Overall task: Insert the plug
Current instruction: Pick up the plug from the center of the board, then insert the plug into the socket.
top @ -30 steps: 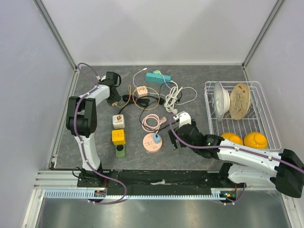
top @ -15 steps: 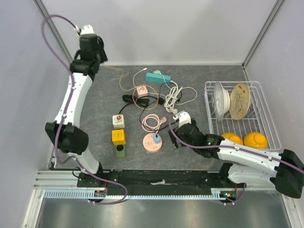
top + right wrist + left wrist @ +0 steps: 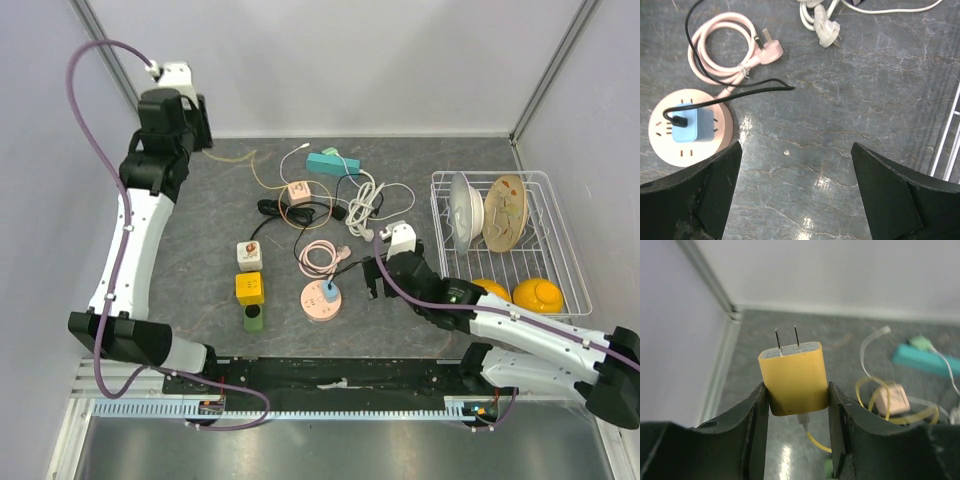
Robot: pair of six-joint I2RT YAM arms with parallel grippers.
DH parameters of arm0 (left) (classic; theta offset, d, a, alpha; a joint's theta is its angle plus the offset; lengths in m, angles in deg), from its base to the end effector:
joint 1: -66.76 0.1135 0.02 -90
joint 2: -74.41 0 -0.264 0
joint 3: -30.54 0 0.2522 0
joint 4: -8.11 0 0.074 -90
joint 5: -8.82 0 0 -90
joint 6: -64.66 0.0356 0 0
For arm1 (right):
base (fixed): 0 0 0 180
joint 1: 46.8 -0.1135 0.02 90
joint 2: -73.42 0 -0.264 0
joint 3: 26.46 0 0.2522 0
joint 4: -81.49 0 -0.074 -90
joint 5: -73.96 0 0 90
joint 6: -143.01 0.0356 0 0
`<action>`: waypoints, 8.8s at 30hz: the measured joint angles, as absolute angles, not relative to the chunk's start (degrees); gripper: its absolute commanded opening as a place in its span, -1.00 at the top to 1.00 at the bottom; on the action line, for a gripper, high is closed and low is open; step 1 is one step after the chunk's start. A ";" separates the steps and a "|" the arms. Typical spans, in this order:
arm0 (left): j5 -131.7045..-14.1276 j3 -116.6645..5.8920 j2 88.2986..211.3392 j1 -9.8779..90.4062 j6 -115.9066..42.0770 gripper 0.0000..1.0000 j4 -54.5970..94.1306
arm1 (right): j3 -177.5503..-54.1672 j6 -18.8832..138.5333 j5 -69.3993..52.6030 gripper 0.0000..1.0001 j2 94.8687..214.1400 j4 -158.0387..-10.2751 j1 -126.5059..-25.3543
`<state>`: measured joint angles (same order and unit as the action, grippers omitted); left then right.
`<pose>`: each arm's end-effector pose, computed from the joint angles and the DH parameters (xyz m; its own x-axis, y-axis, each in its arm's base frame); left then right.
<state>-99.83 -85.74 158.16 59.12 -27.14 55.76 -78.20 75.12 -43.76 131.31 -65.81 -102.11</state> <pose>0.3067 -0.0297 0.4834 -0.2527 0.0039 -0.9675 -0.1880 0.9807 0.0530 0.1346 0.1654 0.2439 -0.5271 -0.1761 -0.8313 -0.3490 0.9369 0.0228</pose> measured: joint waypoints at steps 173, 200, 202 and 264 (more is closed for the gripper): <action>-54.54 -21.24 144.19 33.75 -90.92 0.45 -12.08 | -72.58 124.95 11.14 1.00 142.79 -129.64 -74.16; -96.88 -85.13 153.04 56.09 -38.79 0.96 46.43 | -76.30 102.00 6.81 -0.47 133.91 -101.20 -74.05; -104.09 -87.62 153.26 57.99 -33.80 0.96 48.44 | -76.47 98.61 6.07 -0.46 133.17 -97.64 -74.09; -87.16 -49.83 163.84 16.24 -74.76 0.97 78.43 | -74.46 73.15 -22.52 -0.46 130.87 -77.73 -94.48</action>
